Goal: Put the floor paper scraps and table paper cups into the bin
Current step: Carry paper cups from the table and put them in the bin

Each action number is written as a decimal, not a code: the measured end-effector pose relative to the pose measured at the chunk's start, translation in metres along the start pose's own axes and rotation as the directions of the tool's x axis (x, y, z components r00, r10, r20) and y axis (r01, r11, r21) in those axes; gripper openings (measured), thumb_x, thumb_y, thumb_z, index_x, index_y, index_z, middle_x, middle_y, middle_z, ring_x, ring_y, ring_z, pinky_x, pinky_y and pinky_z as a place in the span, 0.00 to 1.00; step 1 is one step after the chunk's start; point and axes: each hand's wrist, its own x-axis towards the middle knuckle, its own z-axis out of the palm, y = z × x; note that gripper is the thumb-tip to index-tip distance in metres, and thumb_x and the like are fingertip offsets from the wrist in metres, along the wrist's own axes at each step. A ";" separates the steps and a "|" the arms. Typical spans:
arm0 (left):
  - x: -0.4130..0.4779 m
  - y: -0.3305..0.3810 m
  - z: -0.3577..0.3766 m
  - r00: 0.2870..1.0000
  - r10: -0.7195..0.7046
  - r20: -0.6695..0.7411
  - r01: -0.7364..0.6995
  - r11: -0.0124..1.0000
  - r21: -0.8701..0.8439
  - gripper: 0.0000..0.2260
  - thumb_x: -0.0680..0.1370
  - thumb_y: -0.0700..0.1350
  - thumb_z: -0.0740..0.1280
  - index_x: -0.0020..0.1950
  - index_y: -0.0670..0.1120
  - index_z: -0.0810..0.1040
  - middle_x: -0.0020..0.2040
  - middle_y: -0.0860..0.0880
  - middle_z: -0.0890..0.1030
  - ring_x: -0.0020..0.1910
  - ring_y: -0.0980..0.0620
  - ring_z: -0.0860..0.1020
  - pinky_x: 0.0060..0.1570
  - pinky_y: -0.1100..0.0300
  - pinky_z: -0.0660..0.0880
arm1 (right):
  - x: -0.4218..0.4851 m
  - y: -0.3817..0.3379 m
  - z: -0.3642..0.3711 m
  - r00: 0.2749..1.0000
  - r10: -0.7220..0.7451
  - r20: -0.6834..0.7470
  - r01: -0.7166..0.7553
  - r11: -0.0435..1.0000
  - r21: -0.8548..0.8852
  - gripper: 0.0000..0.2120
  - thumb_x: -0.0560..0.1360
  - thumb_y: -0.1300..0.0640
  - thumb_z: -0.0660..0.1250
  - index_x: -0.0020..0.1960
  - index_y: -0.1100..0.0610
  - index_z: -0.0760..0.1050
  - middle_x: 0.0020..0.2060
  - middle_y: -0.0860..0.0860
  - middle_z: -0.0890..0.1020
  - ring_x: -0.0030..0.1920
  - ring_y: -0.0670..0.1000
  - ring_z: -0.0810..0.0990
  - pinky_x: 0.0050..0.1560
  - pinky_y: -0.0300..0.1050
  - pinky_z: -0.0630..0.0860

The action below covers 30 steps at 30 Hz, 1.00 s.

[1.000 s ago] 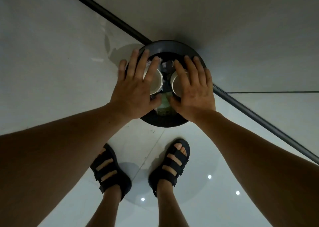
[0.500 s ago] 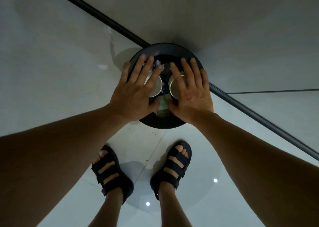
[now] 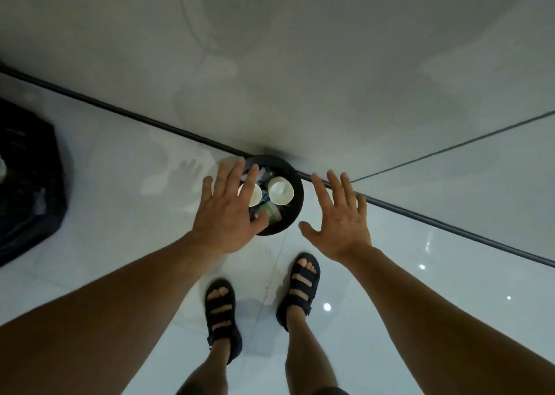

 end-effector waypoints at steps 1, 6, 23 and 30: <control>-0.004 0.009 -0.018 1.000 0.006 -0.003 -0.006 1.000 -0.011 0.37 0.76 0.65 0.54 0.78 0.50 0.44 0.79 0.45 0.47 0.77 0.42 0.43 0.72 0.40 0.51 | -0.012 -0.002 -0.016 1.000 0.022 -0.013 -0.022 1.000 0.010 0.44 0.75 0.32 0.58 0.78 0.42 0.34 0.79 0.50 0.40 0.77 0.55 0.33 0.74 0.62 0.41; -0.045 0.058 -0.100 0.997 0.075 0.006 -0.074 0.993 -0.092 0.36 0.76 0.65 0.53 0.78 0.51 0.44 0.79 0.46 0.46 0.77 0.43 0.42 0.73 0.41 0.49 | -0.088 -0.016 -0.097 0.987 0.149 -0.066 -0.148 0.989 0.016 0.42 0.75 0.31 0.55 0.78 0.42 0.36 0.79 0.51 0.42 0.78 0.55 0.35 0.74 0.62 0.42; -0.282 0.279 -0.222 0.759 0.636 0.139 -0.651 0.747 0.132 0.35 0.76 0.68 0.47 0.78 0.54 0.42 0.79 0.50 0.41 0.77 0.49 0.37 0.73 0.44 0.42 | -0.482 -0.004 -0.167 0.723 0.681 -0.117 -0.611 0.709 0.353 0.42 0.73 0.26 0.50 0.78 0.42 0.36 0.80 0.50 0.42 0.78 0.54 0.36 0.76 0.62 0.45; -0.390 0.468 -0.192 0.563 0.805 0.189 -0.823 0.525 0.215 0.35 0.76 0.68 0.47 0.78 0.53 0.43 0.79 0.50 0.42 0.77 0.48 0.38 0.73 0.44 0.42 | -0.669 0.069 -0.138 0.514 0.846 -0.143 -0.696 0.509 0.507 0.43 0.73 0.27 0.53 0.79 0.42 0.39 0.80 0.50 0.43 0.78 0.54 0.37 0.75 0.62 0.44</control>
